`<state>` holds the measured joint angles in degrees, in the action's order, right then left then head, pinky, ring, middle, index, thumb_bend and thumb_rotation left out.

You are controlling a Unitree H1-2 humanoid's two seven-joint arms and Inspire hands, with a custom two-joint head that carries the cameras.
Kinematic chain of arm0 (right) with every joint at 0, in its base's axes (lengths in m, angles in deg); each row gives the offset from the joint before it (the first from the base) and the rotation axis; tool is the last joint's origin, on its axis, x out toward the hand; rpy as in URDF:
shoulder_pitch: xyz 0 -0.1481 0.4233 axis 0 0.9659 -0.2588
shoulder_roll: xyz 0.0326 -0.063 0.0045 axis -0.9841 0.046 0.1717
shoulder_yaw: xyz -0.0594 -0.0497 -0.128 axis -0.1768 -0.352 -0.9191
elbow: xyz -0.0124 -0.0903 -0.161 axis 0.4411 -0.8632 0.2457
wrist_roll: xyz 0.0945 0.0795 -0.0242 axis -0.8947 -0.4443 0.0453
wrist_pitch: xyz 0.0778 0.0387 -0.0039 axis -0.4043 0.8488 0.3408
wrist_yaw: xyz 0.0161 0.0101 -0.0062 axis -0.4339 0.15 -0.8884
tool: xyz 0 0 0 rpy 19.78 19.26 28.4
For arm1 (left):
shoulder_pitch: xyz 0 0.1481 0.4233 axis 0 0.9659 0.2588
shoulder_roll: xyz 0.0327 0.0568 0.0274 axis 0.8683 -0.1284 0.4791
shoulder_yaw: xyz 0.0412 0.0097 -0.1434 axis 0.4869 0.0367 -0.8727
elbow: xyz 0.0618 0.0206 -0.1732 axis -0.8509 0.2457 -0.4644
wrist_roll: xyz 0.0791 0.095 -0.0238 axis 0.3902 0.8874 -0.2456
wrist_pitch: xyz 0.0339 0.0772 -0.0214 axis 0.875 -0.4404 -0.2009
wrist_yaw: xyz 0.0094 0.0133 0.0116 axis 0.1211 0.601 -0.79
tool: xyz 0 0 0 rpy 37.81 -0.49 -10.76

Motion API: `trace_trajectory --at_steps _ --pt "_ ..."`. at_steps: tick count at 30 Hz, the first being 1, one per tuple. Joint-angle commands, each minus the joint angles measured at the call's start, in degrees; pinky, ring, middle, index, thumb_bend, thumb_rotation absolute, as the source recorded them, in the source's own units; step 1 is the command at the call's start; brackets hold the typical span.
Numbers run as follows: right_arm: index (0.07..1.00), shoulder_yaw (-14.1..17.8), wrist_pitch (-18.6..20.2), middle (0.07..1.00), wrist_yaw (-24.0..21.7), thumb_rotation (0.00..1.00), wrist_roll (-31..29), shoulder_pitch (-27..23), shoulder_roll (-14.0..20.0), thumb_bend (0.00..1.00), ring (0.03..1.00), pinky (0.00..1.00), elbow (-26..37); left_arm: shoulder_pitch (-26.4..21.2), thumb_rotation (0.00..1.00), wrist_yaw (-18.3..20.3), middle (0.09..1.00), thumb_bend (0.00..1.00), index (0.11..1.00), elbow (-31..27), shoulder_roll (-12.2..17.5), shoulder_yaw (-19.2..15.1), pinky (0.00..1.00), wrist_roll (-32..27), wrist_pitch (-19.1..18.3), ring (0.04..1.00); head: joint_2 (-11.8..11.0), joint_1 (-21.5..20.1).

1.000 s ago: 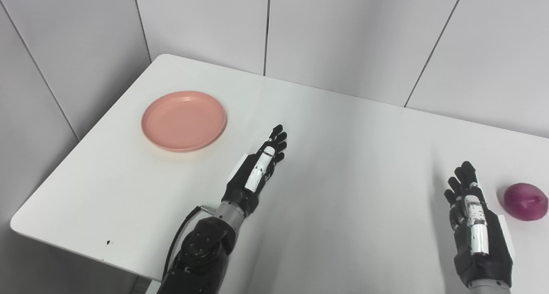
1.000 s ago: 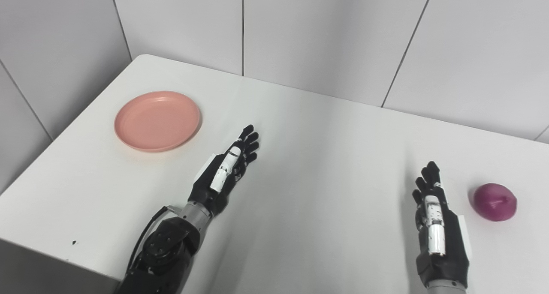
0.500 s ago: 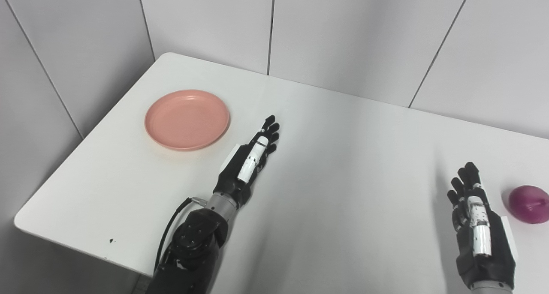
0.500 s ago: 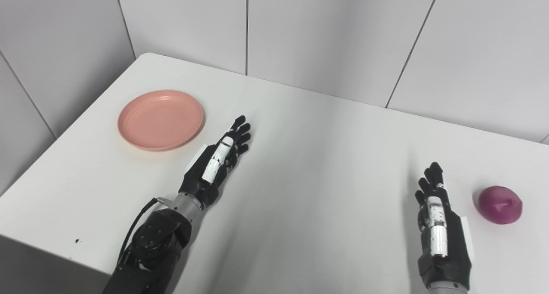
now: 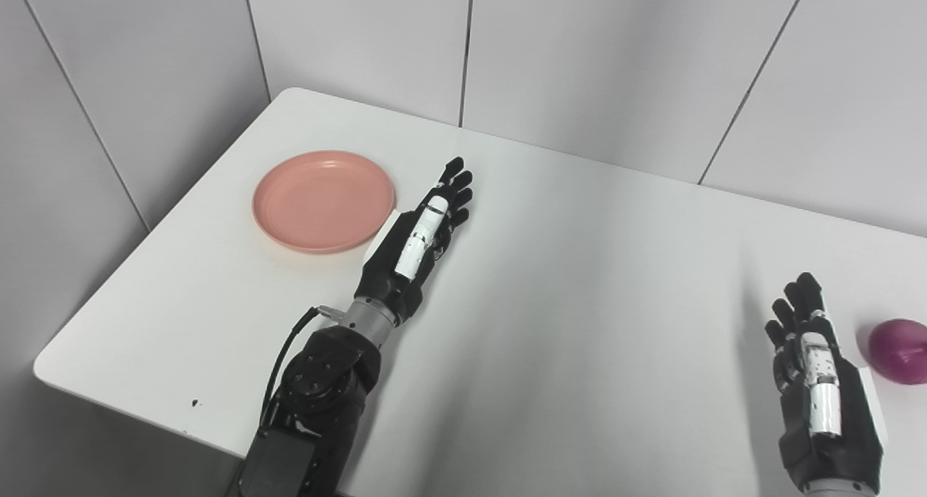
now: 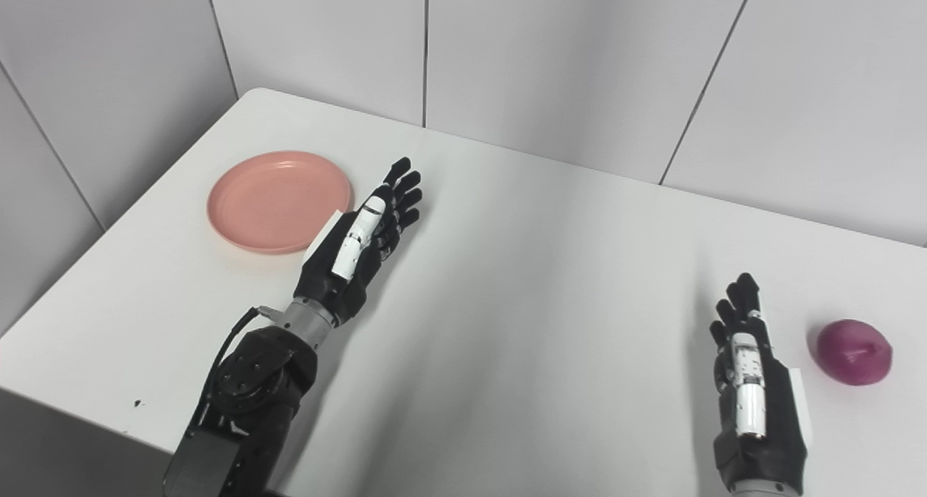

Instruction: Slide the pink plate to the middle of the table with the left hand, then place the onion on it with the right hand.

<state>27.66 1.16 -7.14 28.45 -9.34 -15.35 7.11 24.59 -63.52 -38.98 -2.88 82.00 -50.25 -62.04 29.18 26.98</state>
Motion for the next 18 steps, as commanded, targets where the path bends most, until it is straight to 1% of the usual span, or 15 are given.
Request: trace_trajectory --at_steps 1,3,5,10,14,16,18 --pt "1.000 0.02 -0.46 1.000 -0.16 1.00 -0.47 -1.41 -0.16 0.00 1.000 1.00 1.03 -2.49 1.00 -0.49 1.000 0.42 0.987 -2.06 0.15 -0.11 1.00 0.23 1.27 0.998 0.11 -0.41" --pt "1.000 -0.06 0.01 1.000 -0.14 1.00 -0.45 -1.42 -0.20 0.00 1.000 1.00 1.17 -2.71 1.00 -0.48 1.000 0.43 0.989 -2.21 0.30 -0.32 1.00 0.02 1.35 0.997 0.20 -0.55" --pt "1.000 -0.01 -0.45 1.000 -0.16 1.00 -0.51 -1.41 -0.19 0.00 1.000 1.00 0.80 -3.04 1.00 -0.41 1.000 0.43 0.990 -2.37 0.52 -0.62 1.00 -0.25 1.50 0.996 0.19 -0.73" --pt "1.000 0.05 0.06 1.000 0.02 1.00 -0.90 -1.29 -0.57 0.00 1.000 1.00 1.39 -3.74 1.00 -0.34 0.993 0.46 0.975 -2.38 1.43 -1.27 0.98 0.24 2.78 0.975 0.27 -0.57" --pt "1.000 -0.07 0.23 1.000 -0.04 1.00 -0.63 -1.17 -0.39 0.00 1.000 1.00 1.53 -4.45 1.00 -0.05 0.990 0.48 0.969 -3.06 2.81 -2.14 0.99 -0.46 1.70 0.981 0.13 -0.65" --pt "1.000 -0.12 0.62 1.000 0.00 1.00 -0.69 -1.14 -0.45 0.00 1.000 1.00 1.76 -4.76 1.00 -0.11 0.990 0.48 0.968 -3.08 3.17 -2.59 0.99 -0.86 1.95 0.985 0.13 -0.65" --pt "1.000 0.11 0.23 1.000 -0.07 1.00 -1.21 -1.23 -0.57 0.00 1.000 1.00 1.40 -5.19 1.00 -0.19 0.987 0.49 0.966 -3.18 3.49 -3.01 0.99 -0.94 1.84 0.986 0.01 -0.50"
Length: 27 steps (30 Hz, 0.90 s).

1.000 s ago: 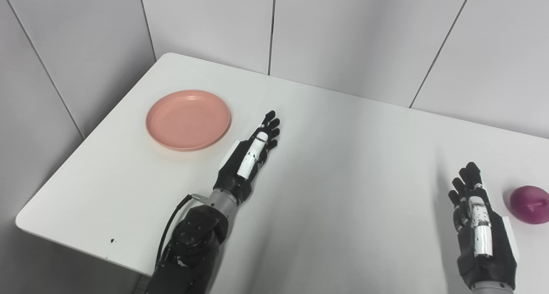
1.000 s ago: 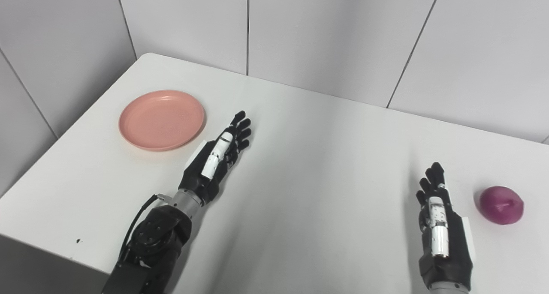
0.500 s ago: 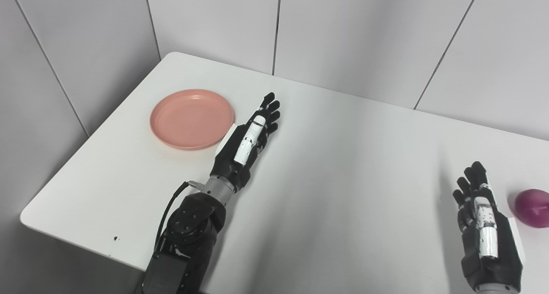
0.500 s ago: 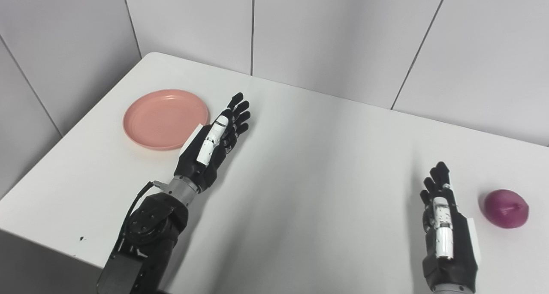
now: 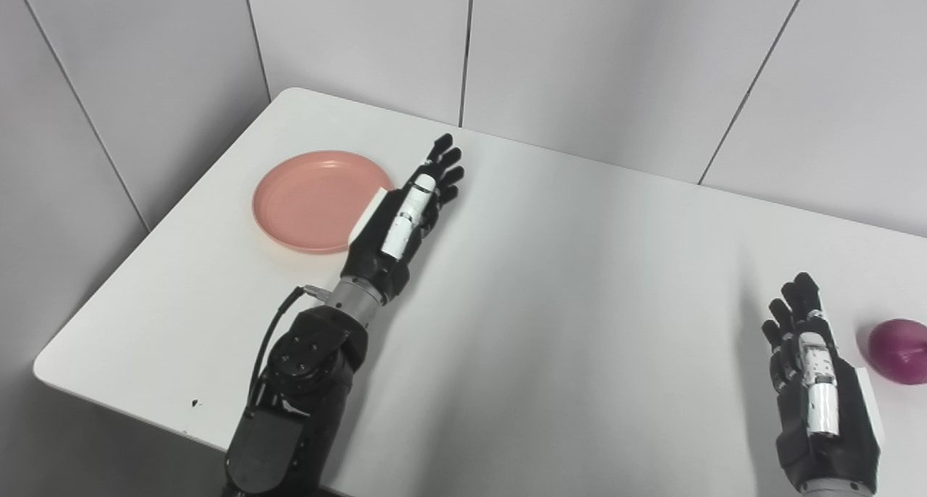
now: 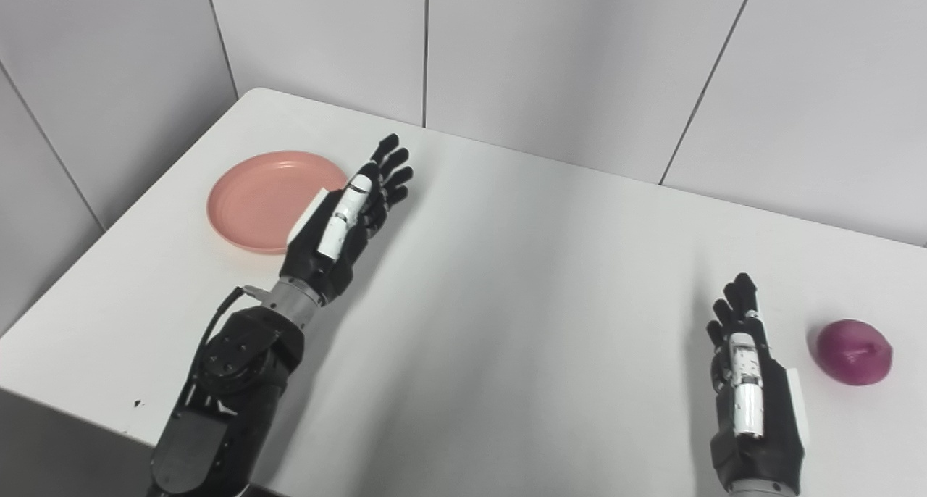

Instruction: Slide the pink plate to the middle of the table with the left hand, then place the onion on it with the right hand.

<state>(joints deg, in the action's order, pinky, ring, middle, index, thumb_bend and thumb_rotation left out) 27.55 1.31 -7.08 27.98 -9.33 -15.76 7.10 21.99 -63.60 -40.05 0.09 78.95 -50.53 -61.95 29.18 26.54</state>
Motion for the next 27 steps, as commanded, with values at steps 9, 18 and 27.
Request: trace_trajectory --at_steps 9,18,27 --pt "1.000 0.05 0.50 1.000 -0.05 1.00 -0.52 -1.21 -0.01 0.00 1.000 1.00 1.83 -4.07 1.00 0.06 0.990 0.47 0.966 -3.64 2.02 -1.78 1.00 -1.91 0.20 0.985 0.09 0.15" --pt "1.000 0.23 1.26 1.000 -0.16 1.00 -1.15 -1.18 -0.02 0.00 1.000 1.00 2.26 -5.03 1.00 -1.05 0.986 0.44 0.961 -4.07 3.31 -3.53 0.98 -1.37 1.36 0.977 0.19 0.30" --pt "1.000 0.20 0.73 1.000 -0.01 1.00 -1.02 -1.27 0.06 0.00 1.000 1.00 1.83 -7.70 1.00 -1.37 0.991 0.45 0.972 -3.29 6.31 -6.09 0.98 -2.18 -0.03 0.985 -0.20 0.71"
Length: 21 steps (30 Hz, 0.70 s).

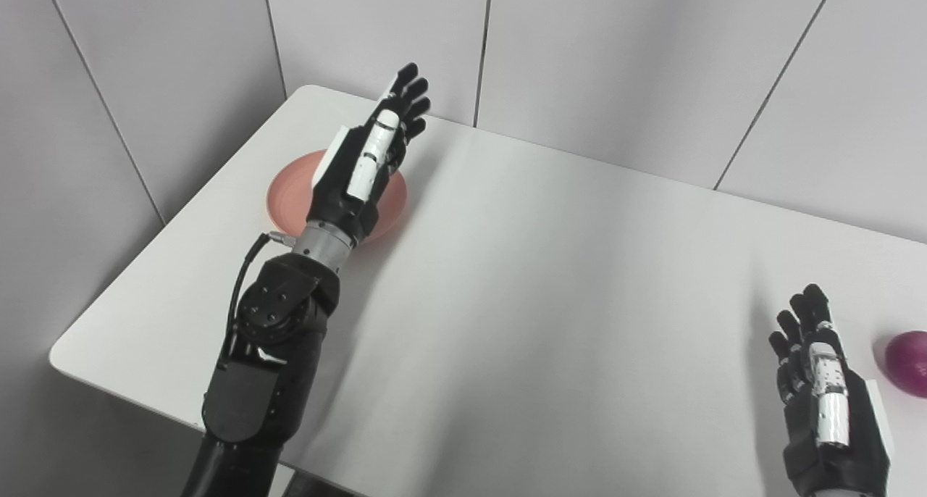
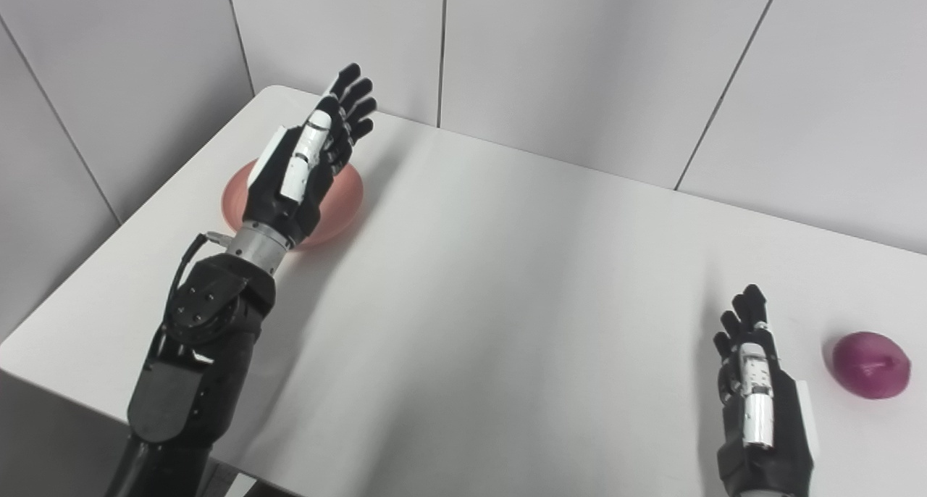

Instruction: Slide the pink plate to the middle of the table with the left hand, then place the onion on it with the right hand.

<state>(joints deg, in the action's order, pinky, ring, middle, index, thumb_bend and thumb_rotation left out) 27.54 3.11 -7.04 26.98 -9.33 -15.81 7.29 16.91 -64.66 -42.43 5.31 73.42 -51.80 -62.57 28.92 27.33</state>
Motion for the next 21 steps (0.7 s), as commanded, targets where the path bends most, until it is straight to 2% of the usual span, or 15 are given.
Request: trace_trajectory --at_steps 1,4,10,14,21 --pt "1.000 0.25 -1.03 1.000 -0.10 1.00 -0.17 -1.28 0.12 0.00 1.000 1.00 1.64 -2.82 1.00 -0.37 0.988 0.46 0.971 -0.72 1.20 -0.80 0.99 -1.06 0.52 0.982 0.07 -0.08" --pt "1.000 0.17 -0.03 1.000 0.03 1.00 -0.06 -1.26 0.11 0.00 1.000 1.00 2.16 -3.11 1.00 -0.35 0.980 0.45 0.964 -0.14 1.36 -1.30 0.99 -1.13 0.58 0.977 0.01 0.03" --pt "1.000 0.27 -0.41 1.000 -0.43 1.00 -0.55 -1.22 0.43 0.00 1.000 1.00 2.05 -3.54 1.00 0.34 0.981 0.43 0.965 2.41 2.51 -2.65 0.98 -2.93 0.97 0.977 0.07 0.12" --pt "1.000 0.00 1.04 1.000 -0.10 1.00 -0.15 -0.93 0.42 0.00 1.000 1.00 3.08 -4.06 1.00 0.36 0.980 0.42 0.963 4.42 3.71 -3.43 0.99 -3.63 1.40 0.981 0.19 0.27" --pt "1.000 -0.21 -0.07 1.000 -0.29 1.00 0.10 -0.93 0.57 0.00 1.000 1.00 2.47 -5.60 1.00 0.48 0.979 0.39 0.957 7.81 4.99 -5.45 1.00 -6.16 1.82 0.979 0.15 0.22"
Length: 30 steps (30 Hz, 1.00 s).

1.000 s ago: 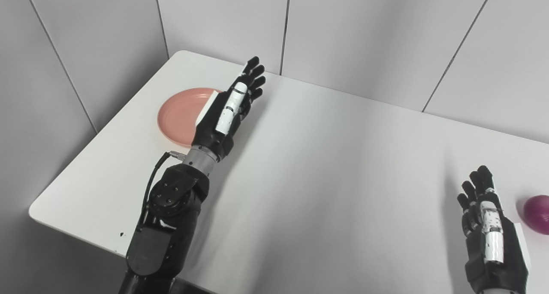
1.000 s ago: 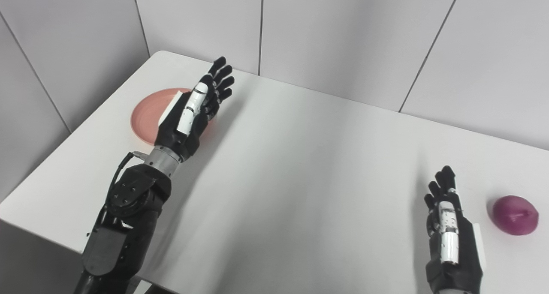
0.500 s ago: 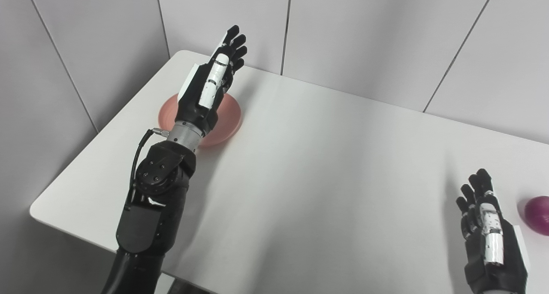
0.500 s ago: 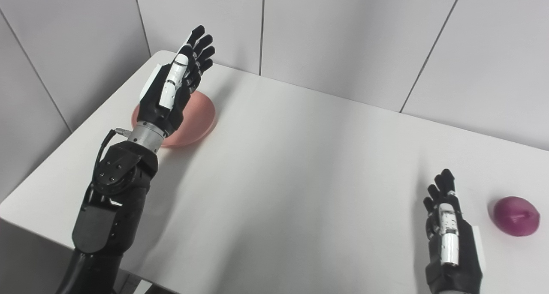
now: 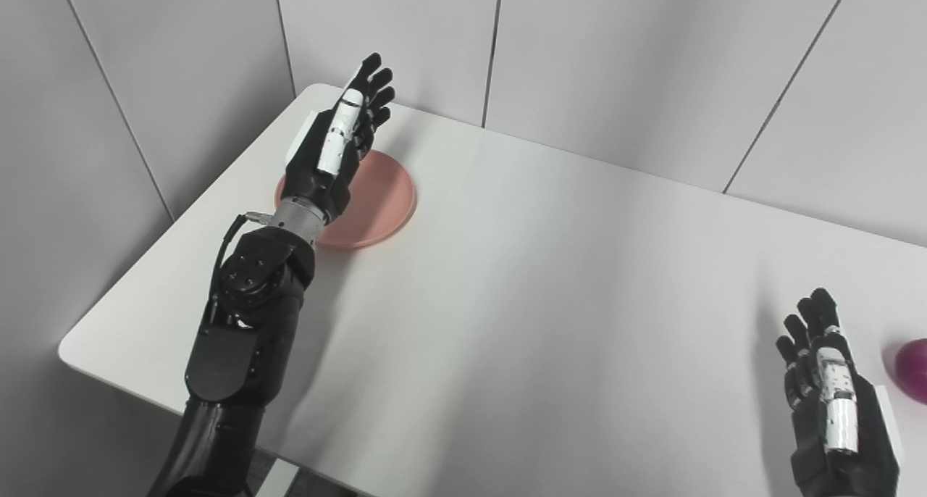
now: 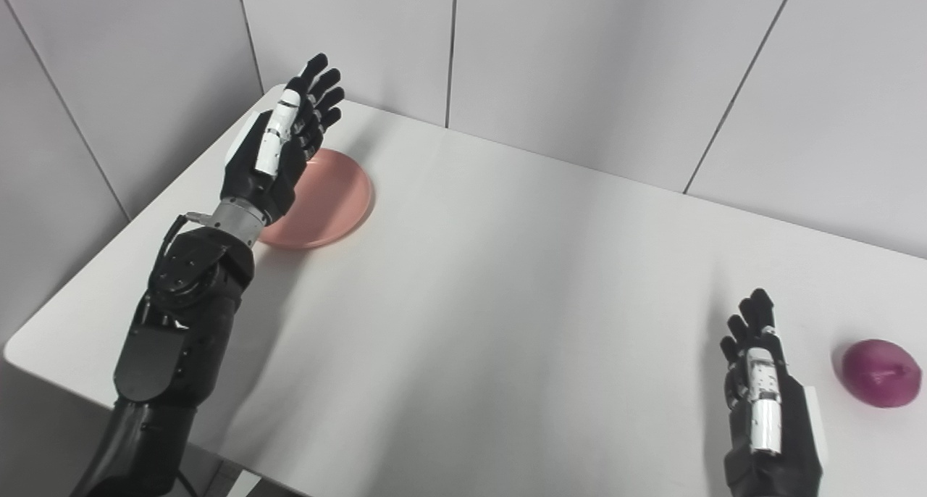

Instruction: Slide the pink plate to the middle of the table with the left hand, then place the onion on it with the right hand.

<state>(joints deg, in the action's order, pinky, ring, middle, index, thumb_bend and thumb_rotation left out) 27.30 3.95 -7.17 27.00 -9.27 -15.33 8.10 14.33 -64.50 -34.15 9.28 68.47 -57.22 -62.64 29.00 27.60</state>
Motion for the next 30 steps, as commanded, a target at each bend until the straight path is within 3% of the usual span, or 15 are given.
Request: trace_trajectory --at_steps 1,14,30 --pt "1.000 0.01 -0.88 1.000 -0.11 1.00 0.16 -1.01 0.07 0.00 1.000 1.00 1.70 -3.27 1.00 0.24 0.979 0.39 0.957 0.07 1.31 -0.74 1.00 -0.91 1.99 0.979 0.02 -0.07" --pt "1.000 0.14 0.06 1.000 -0.16 1.00 -0.46 -0.91 0.13 0.00 1.000 1.00 2.17 -5.25 1.00 -1.14 0.934 0.39 0.910 4.01 3.27 -2.48 0.93 -0.14 2.07 0.933 -0.24 -0.12" --pt "1.000 0.12 -0.26 1.000 0.04 1.00 -0.38 -0.97 -0.04 0.00 1.000 1.00 1.93 -6.71 1.00 0.26 0.896 0.40 0.877 10.64 6.04 -3.38 0.90 -0.48 4.19 0.901 -0.80 0.13"
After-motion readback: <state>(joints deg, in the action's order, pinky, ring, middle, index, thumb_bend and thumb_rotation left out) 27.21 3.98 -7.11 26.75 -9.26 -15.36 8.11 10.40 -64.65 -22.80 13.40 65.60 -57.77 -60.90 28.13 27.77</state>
